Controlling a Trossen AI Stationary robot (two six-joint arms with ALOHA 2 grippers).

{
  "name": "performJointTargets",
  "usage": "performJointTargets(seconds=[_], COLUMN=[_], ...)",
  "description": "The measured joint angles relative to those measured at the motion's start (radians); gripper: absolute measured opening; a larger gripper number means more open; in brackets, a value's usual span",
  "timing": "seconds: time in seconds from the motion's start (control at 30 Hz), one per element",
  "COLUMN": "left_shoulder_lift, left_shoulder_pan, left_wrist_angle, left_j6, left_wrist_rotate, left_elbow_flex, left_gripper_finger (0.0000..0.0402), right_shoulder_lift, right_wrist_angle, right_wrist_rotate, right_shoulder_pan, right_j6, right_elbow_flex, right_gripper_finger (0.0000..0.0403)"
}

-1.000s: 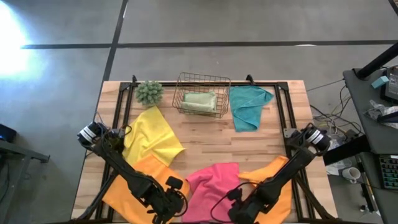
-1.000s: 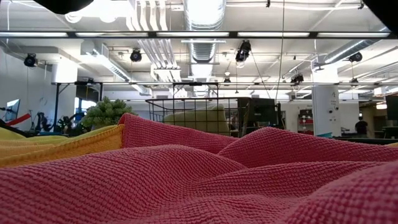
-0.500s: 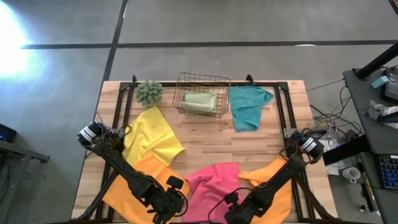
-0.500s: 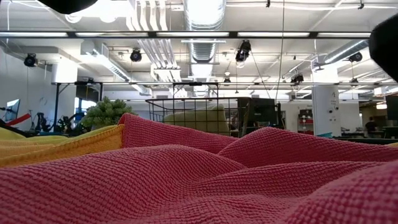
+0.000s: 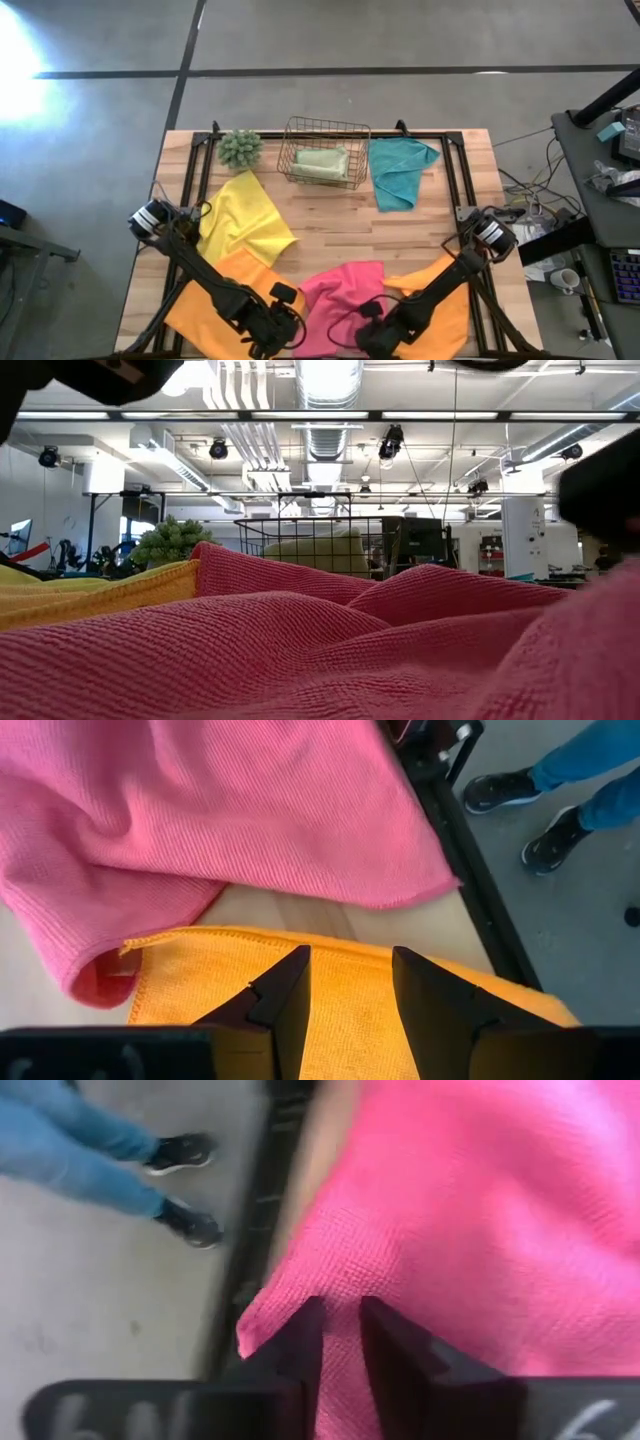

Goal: Fold microfiber towels
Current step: Fold the pink towel

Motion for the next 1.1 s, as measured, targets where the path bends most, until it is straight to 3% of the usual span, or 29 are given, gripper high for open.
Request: performJointTargets(seconds=[0.2, 0.47, 1.1], left_shoulder_lift=[0.021, 0.055, 0.172], left_shoulder_pan=[0.002, -0.007, -0.025], left_wrist_angle=[0.017, 0.174, 0.356], left_j6=[0.0, 0.009, 0.084], left_wrist_rotate=[-0.03, -0.008, 0.027], left_elbow_flex=[0.0, 0.0, -0.002], left_gripper_finger=[0.0128, 0.0128, 0.0128], right_shoulder_lift=[-0.002, -0.023, -0.026], right_wrist_angle=[-0.001, -0.002, -0.001], right_wrist_rotate=[0.018, 0.02, 0.018], right_shoulder_pan=[-0.035, -0.043, -0.064], right_j6=[0.064, 0.109, 0.149], right_elbow_flex=[-0.003, -0.005, -0.008], right_gripper_finger=[0.0011, 0.0009, 0.0009])
